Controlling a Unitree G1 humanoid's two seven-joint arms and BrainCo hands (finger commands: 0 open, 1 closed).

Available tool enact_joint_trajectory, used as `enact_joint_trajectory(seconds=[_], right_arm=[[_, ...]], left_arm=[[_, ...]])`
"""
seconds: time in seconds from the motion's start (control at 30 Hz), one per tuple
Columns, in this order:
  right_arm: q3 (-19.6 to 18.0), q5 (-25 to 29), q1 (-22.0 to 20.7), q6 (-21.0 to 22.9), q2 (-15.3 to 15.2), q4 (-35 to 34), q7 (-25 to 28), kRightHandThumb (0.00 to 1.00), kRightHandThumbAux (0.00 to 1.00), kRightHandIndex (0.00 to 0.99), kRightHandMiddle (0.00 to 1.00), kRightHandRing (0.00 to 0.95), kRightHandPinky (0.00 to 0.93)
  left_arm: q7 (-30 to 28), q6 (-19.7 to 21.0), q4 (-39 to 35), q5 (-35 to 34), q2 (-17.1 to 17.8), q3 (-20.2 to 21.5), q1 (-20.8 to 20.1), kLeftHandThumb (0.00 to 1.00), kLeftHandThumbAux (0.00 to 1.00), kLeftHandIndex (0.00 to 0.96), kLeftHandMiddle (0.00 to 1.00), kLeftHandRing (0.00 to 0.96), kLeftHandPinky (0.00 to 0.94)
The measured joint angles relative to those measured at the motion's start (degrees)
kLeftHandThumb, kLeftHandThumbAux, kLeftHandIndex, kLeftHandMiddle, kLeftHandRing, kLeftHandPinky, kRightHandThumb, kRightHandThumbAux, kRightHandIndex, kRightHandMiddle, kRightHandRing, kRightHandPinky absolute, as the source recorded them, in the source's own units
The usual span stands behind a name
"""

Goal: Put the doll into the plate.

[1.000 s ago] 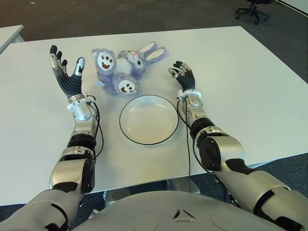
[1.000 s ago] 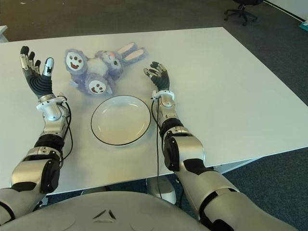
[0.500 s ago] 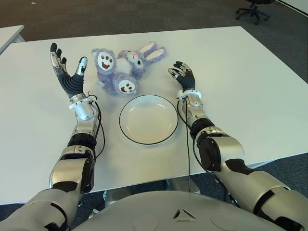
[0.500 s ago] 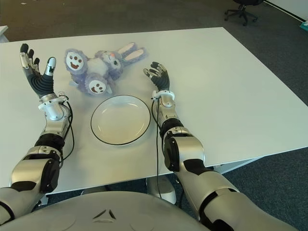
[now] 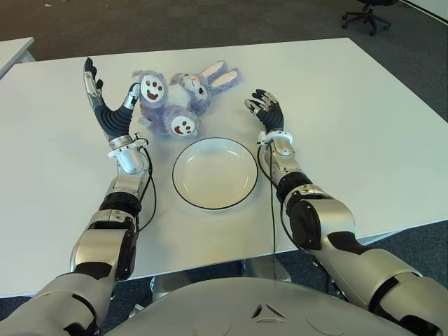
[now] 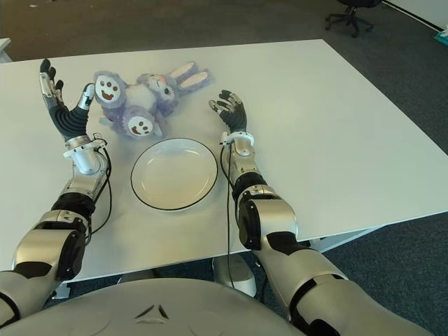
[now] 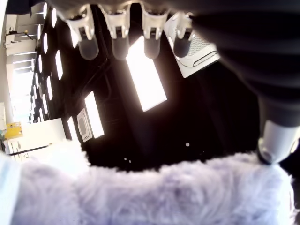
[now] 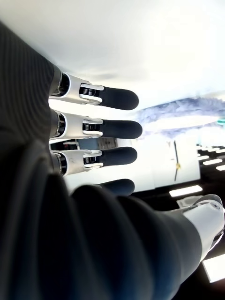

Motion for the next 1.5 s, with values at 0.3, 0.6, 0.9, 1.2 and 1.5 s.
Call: enact_joint_trajectory(seconds=[0.3,0.6,0.9,1.2,1.5], right_arm=[[0.00,0.00,-0.01,0.00,0.02,-0.04,0.00,0.315,0.796,0.208,0.222,0.232,0.259],[0.00,0.00,-0.05,0.00,0.03,-0.13,0.01,0.318,0.794,0.200,0.229,0.243,0.268],[0.00,0.01,-0.05,0.00,0.02,-0.16,0.05,0.321,0.786,0.204,0.231,0.243,0.269],[0.00,0.01,-0.05,0.00,0.03,-0.18,0.20,0.312,0.791,0.203,0.231,0.243,0.268],[0.03,0.00,-0.04,0.00,0.03,-0.21,0.21,0.309,0.804,0.200,0.230,0.243,0.271]], left_arm=[[3.54,-0.95,0.09,3.18,0.68,-2.29,0.00,0.114,0.574,0.000,0.000,0.008,0.024],[5.73,-1.42,0.10,5.28,1.29,-4.33,0.00,0.102,0.478,0.000,0.000,0.008,0.030],[5.95,-2.37,0.12,5.57,1.89,-5.17,0.00,0.096,0.444,0.000,0.006,0.008,0.017],[5.01,-3.61,0.49,4.71,1.94,-4.90,0.00,0.069,0.465,0.000,0.028,0.023,0.027],[3.18,-4.15,0.94,2.79,1.81,-4.07,0.00,0.060,0.459,0.000,0.039,0.032,0.037]])
